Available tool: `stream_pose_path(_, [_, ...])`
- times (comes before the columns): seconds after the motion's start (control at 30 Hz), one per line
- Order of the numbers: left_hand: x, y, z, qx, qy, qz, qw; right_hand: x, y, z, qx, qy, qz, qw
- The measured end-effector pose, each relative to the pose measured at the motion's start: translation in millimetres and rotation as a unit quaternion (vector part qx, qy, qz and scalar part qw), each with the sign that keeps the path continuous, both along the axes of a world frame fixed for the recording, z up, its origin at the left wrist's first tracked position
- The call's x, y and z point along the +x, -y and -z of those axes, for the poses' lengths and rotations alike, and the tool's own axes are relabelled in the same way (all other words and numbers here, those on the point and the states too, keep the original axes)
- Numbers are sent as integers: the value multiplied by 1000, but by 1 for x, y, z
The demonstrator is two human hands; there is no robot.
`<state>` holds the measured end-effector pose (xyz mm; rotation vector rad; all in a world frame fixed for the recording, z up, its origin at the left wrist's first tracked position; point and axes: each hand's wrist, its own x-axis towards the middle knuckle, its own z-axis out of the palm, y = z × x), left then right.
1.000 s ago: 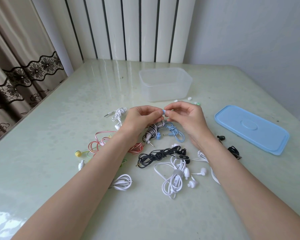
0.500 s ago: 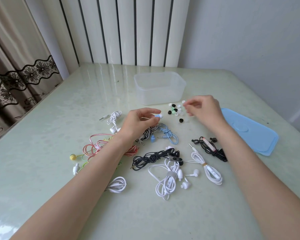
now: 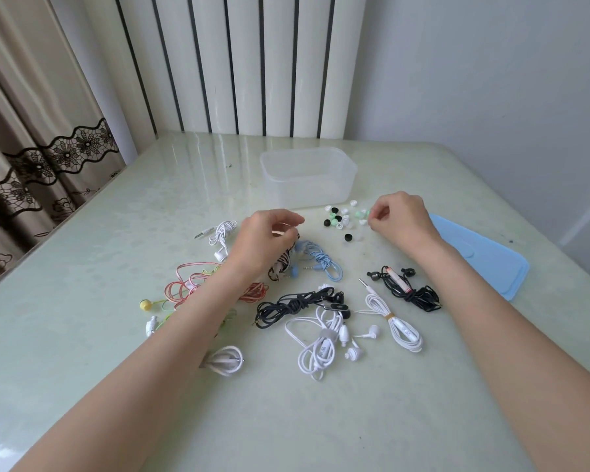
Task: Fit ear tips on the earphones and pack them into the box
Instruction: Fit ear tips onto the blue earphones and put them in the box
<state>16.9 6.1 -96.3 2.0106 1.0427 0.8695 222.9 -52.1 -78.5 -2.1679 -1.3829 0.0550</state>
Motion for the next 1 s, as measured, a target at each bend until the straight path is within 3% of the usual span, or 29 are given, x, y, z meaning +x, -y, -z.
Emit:
stream_pose_path(0.17, [-18, 12, -17, 141, -72, -11, 987, 9, 5, 11, -94, 42, -28, 994])
stream_pose_path(0.27, [-26, 20, -20, 174, -116, 83, 974, 12, 5, 13, -67, 28, -3, 997])
stream_pose_path(0.33, [-27, 26, -14, 187, -208, 152, 948, 9, 5, 10, -42, 23, 11, 999])
stream_pose_path(0.43, [-29, 29, -6, 208, -303, 162, 916, -10, 6, 1, 7, -12, -9, 1000])
stream_pose_path(0.6, [-34, 26, -9, 236, -293, 109, 920, -59, 18, -13, 32, -153, -136, 978])
stream_pose_path(0.73, [-45, 22, -18, 227, -292, 85, 925, -73, 26, -3, 8, -156, -177, 972])
stream_pose_path(0.9, [-49, 25, -23, 246, -307, 69, 917, -71, 24, 5, 43, -147, -148, 977])
stream_pose_path(1.0, [-34, 33, -20, 224, -289, 157, 918, -73, 20, 4, 72, -158, -144, 974])
